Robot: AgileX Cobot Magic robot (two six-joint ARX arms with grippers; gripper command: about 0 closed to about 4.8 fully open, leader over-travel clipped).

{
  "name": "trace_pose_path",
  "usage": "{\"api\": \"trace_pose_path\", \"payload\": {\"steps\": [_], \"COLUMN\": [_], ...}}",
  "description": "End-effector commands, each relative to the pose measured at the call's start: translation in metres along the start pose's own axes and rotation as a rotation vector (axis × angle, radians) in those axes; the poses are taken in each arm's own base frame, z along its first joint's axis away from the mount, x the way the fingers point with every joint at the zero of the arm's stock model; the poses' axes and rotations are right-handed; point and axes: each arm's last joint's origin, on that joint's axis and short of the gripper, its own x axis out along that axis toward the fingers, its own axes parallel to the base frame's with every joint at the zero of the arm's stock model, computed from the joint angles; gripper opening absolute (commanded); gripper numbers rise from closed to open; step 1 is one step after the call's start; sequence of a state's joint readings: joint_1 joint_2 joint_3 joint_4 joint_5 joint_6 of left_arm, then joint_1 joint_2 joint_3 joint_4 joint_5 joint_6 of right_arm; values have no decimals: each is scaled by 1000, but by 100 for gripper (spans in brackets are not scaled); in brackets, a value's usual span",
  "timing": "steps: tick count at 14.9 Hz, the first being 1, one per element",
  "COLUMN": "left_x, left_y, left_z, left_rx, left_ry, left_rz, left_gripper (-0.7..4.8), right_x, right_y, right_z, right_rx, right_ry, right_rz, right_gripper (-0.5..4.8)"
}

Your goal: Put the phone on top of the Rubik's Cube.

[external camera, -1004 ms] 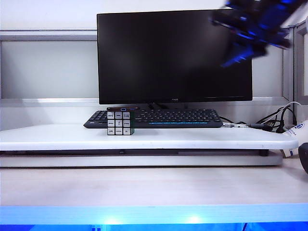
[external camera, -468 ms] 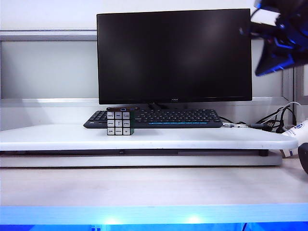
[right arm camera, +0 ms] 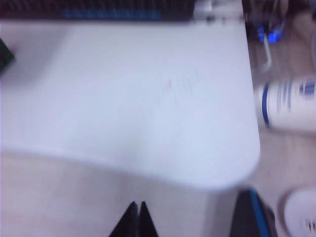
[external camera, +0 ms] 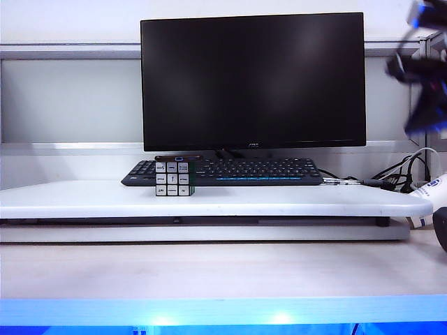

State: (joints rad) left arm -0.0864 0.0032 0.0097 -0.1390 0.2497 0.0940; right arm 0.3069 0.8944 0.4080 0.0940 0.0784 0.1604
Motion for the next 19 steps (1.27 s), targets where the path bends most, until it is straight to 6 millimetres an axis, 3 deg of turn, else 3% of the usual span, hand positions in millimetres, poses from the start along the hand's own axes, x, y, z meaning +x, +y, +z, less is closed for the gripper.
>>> {"api": "trace_pose_path", "payload": {"steps": [1,7,9,13,19], "left_x": [0,0,0,0,0], "left_y": [0,0,0,0,0], "left_z": [-2,-3,-3,-2,-3], "left_rx": [-2,-2,-2,-2,-2], "left_ry": [21,21,21,21,21], "left_rz": [1,1,1,1,1], "left_gripper": [-5,-6,-6,-6,-6], "right_x": [-2,-9,-10,-13,-33], "right_y": [-2,-10,-22,-49,-33], "right_z": [-11,-52,-60,-55,-47], "right_rx": [5,5,18,89,-2], "right_ry": [-22,-31,-46,-95,-206], "right_rz": [1,11,24,11,1], "right_gripper": [-9,-9,-9,-9,-9]}}
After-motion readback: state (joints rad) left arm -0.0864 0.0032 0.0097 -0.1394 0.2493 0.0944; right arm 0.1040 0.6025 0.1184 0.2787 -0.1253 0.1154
